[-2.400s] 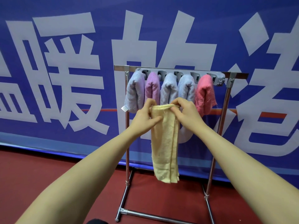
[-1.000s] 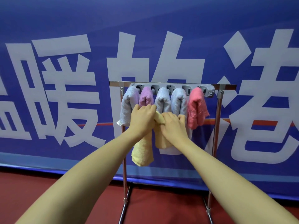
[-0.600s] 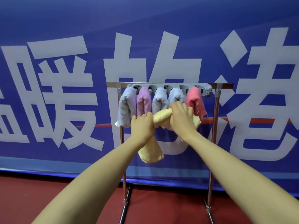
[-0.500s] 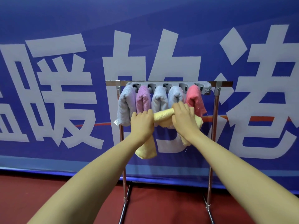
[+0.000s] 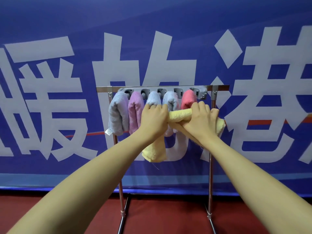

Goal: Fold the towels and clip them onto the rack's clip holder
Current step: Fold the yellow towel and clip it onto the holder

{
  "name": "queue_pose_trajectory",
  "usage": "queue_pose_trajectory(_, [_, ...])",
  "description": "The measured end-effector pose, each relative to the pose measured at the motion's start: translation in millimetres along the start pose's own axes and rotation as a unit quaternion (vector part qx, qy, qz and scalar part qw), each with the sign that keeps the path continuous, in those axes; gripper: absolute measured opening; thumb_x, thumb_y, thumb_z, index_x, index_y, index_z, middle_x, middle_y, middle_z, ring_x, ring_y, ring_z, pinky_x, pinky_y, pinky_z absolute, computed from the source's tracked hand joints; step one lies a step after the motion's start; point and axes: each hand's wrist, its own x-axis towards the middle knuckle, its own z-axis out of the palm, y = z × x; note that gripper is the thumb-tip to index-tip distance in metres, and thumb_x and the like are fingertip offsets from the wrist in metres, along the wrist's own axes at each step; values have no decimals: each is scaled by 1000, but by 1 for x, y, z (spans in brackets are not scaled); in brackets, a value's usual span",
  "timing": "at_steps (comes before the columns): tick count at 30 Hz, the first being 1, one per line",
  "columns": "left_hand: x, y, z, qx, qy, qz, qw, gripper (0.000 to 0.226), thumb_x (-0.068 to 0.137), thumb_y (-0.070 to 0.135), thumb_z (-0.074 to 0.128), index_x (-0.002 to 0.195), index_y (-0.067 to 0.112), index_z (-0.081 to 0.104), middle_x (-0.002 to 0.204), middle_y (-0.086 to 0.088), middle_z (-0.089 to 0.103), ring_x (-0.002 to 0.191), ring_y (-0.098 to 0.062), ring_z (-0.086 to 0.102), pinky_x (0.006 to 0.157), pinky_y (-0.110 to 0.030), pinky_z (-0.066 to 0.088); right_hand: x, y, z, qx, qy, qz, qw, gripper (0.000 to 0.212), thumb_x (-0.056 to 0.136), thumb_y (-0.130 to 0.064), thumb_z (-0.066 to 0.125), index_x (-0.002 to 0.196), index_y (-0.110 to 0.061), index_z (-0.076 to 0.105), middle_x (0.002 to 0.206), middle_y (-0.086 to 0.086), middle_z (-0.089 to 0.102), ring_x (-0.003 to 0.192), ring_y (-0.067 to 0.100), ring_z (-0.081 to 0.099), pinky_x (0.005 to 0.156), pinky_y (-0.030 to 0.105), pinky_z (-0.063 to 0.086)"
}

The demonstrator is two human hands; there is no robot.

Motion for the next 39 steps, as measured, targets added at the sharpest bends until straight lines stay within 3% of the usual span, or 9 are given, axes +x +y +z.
queue_pose_trajectory(2, [8, 16, 1, -8, 9, 0, 1000, 22, 63, 4, 60, 83, 7, 52, 75, -11, 63, 70, -33, 61, 67, -34, 30, 6, 16, -3, -34, 15, -15, 999, 41, 70, -46, 69, 81, -10, 54, 81, 7, 55, 74, 27, 51, 72, 39, 26])
queue_pose_trajectory(4, [18, 32, 1, -13, -14, -9, 1000, 25, 74, 6, 54, 99, 6, 51, 89, -10, 63, 82, -33, 61, 72, -36, 32, 14, 33, -6, -42, 26, -21, 999, 19, 68, -16, 72, 76, -9, 55, 75, 7, 56, 69, 27, 52, 71, 36, 20])
queue_pose_trajectory(9, [44, 58, 4, -41, -19, -27, 999, 15, 81, 5, 45, 96, 9, 47, 89, -9, 58, 76, -31, 52, 67, -32, 23, 31, 65, -17, -53, 17, -47, 997, 17, 61, 8, 62, 63, -8, 57, 64, 8, 56, 64, 29, 55, 75, 37, 19])
queue_pose_trajectory(12, [57, 71, 4, -56, -30, -27, 998, 17, 80, 6, 46, 90, 14, 34, 75, -2, 45, 70, -29, 43, 68, -31, 21, 40, 83, -15, -72, -25, -38, 996, 19, 71, 5, 53, 71, -12, 60, 74, 3, 59, 77, 24, 55, 87, 37, 15])
queue_pose_trajectory(14, [68, 79, 5, -80, -16, -42, 996, 16, 80, 9, 46, 92, 13, 37, 75, -4, 49, 69, -30, 45, 68, -31, 21, 50, 91, -14, -56, -19, -10, 998, 19, 77, 1, 49, 78, -15, 61, 78, 0, 61, 80, 21, 55, 89, 35, 13])
queue_pose_trajectory(18, [97, 92, 21, -104, -1, -63, 993, 20, 82, 12, 50, 101, 7, 48, 91, -10, 63, 79, -32, 58, 64, -32, 24, 69, 104, -6, -24, 41, 25, 999, 13, 79, -4, 50, 79, -14, 58, 72, 1, 60, 68, 21, 53, 84, 35, 18])
queue_pose_trajectory(24, [138, 102, 43, -147, -5, -105, 984, 20, 85, 17, 50, 87, 10, 32, 84, -13, 60, 71, -32, 51, 60, -34, 29, 103, 121, 22, 28, 72, 69, 995, 12, 71, -1, 51, 74, -12, 50, 71, 0, 53, 64, 20, 46, 75, 33, 17])
queue_pose_trajectory(36, [195, 105, 103, -54, -15, -82, 995, 28, 83, 18, 55, 88, 11, 28, 65, -2, 44, 57, -24, 40, 69, -31, 24, 135, 150, 89, 43, 77, 58, 994, 19, 72, 1, 52, 74, -14, 40, 70, 2, 49, 64, 20, 43, 75, 34, 21])
queue_pose_trajectory(39, [192, 105, 120, 26, 12, -38, 999, 39, 64, 12, 66, 79, 13, 30, 55, -1, 45, 52, -23, 42, 65, -30, 23, 120, 153, 112, 50, 58, 65, 995, 16, 71, 0, 56, 74, -13, 46, 70, 2, 53, 64, 20, 45, 73, 32, 18])
